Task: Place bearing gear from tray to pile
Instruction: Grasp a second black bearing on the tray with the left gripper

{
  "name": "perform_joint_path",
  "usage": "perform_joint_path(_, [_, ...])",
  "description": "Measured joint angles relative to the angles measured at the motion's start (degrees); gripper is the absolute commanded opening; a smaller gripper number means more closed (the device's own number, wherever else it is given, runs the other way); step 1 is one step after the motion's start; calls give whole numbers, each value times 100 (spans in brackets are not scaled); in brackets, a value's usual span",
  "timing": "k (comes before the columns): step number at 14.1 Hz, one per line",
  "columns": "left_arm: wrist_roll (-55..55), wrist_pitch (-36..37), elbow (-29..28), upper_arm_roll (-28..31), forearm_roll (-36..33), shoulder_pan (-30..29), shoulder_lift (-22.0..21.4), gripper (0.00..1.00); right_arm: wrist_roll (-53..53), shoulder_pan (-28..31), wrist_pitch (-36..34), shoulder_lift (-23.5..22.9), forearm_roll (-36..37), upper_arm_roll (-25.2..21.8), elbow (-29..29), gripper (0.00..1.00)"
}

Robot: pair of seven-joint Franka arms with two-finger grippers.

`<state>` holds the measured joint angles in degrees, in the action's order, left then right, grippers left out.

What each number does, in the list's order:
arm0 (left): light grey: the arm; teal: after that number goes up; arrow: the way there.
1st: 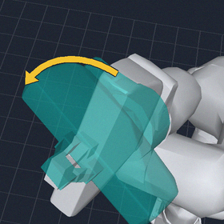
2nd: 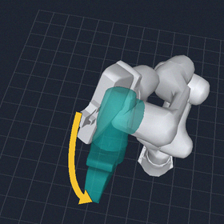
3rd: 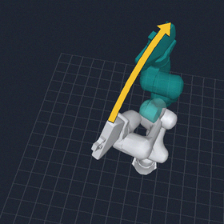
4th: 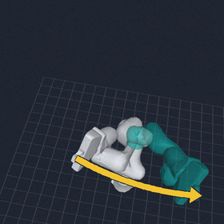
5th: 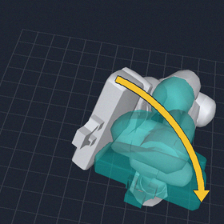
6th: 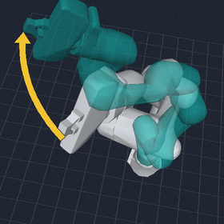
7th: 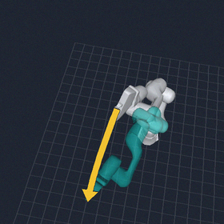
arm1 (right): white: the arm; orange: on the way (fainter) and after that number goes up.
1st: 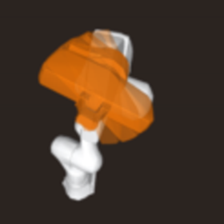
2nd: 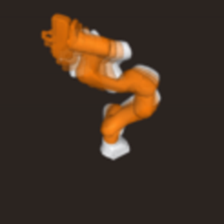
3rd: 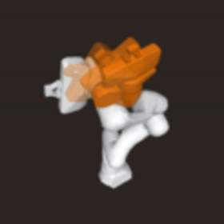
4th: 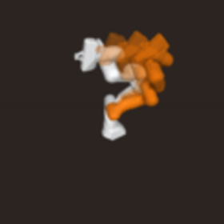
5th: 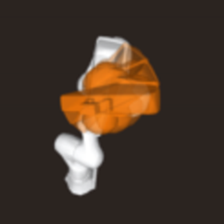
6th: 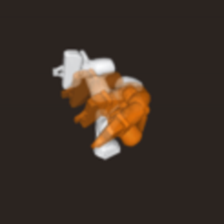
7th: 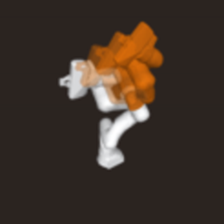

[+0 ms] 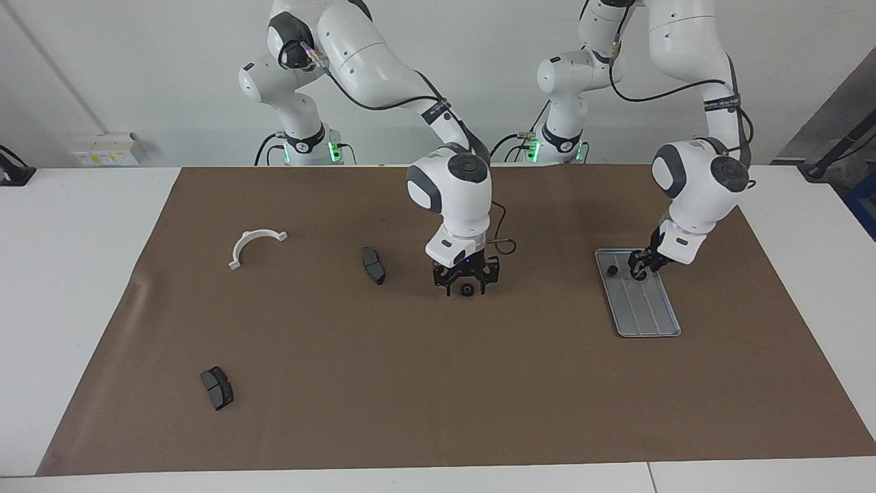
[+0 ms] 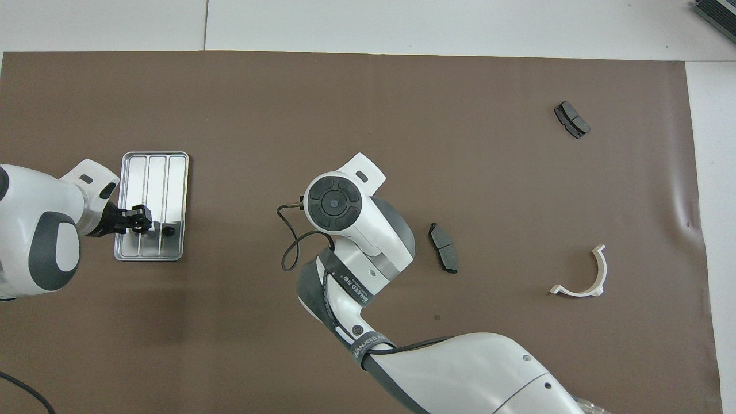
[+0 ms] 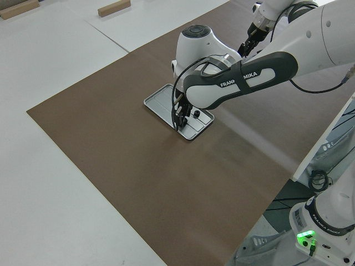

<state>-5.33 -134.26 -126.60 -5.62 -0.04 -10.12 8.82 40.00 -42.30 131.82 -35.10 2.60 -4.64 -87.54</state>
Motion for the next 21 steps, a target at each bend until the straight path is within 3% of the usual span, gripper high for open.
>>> perform_joint_path(5, [-1,-187,-194,-5,0,1,-4,55,-58,-11,100,-51,16,-1,-103,69])
perform_joint_path(9, [-1,-233,-248,-13,0,5,-45,36,-81,-74,122,-85,30,0,-120,64])
perform_joint_path(14, [-1,-246,-258,-29,3,10,-73,22,-82,-154,84,-89,73,-4,-188,64])
perform_joint_path(19, [-1,-235,-170,-32,3,11,-72,14,-84,-152,85,-88,125,-38,-191,55])
perform_joint_path(21, [-89,-17,146,-40,3,73,-58,14,-85,-153,85,-88,125,-39,-192,45])
